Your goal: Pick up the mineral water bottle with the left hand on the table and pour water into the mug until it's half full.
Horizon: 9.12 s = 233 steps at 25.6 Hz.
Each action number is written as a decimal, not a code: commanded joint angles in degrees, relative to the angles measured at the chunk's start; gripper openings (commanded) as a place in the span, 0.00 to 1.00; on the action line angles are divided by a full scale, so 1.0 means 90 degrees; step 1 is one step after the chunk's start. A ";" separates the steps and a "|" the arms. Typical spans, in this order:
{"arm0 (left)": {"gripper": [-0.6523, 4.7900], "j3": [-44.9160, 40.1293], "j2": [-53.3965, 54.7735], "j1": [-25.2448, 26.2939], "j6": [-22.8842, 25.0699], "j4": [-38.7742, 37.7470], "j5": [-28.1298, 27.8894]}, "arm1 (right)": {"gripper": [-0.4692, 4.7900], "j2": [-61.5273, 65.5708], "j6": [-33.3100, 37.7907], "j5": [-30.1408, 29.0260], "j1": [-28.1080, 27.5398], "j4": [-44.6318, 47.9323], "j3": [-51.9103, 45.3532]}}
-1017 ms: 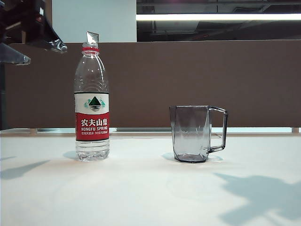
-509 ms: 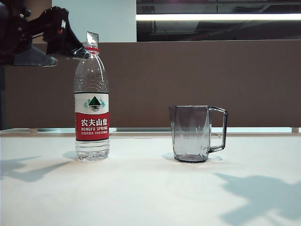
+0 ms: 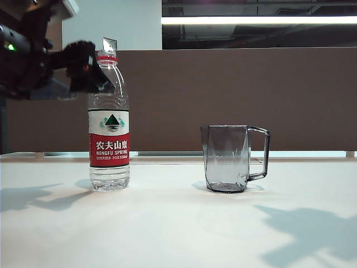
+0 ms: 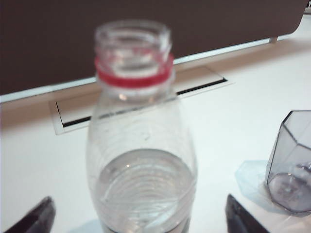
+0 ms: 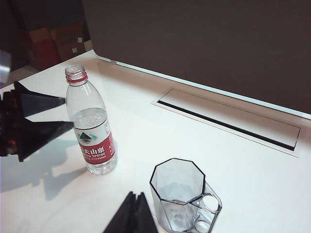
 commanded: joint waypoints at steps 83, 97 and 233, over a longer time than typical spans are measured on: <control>0.44 0.4444 0.4138 -0.0707 0.2939 -0.0525 0.0000 | 0.09 -0.0102 0.0019 -0.0061 0.0005 -0.0636 0.0066; 0.44 0.4442 0.4369 -0.1069 0.5022 -0.0627 0.0000 | 0.09 -0.0109 0.0019 -0.0063 0.0005 -0.0624 0.0066; 0.44 0.4444 0.4724 -0.0872 1.0008 0.0690 -0.0002 | 0.09 -0.0138 0.0015 -0.0306 0.0005 -0.0622 0.0063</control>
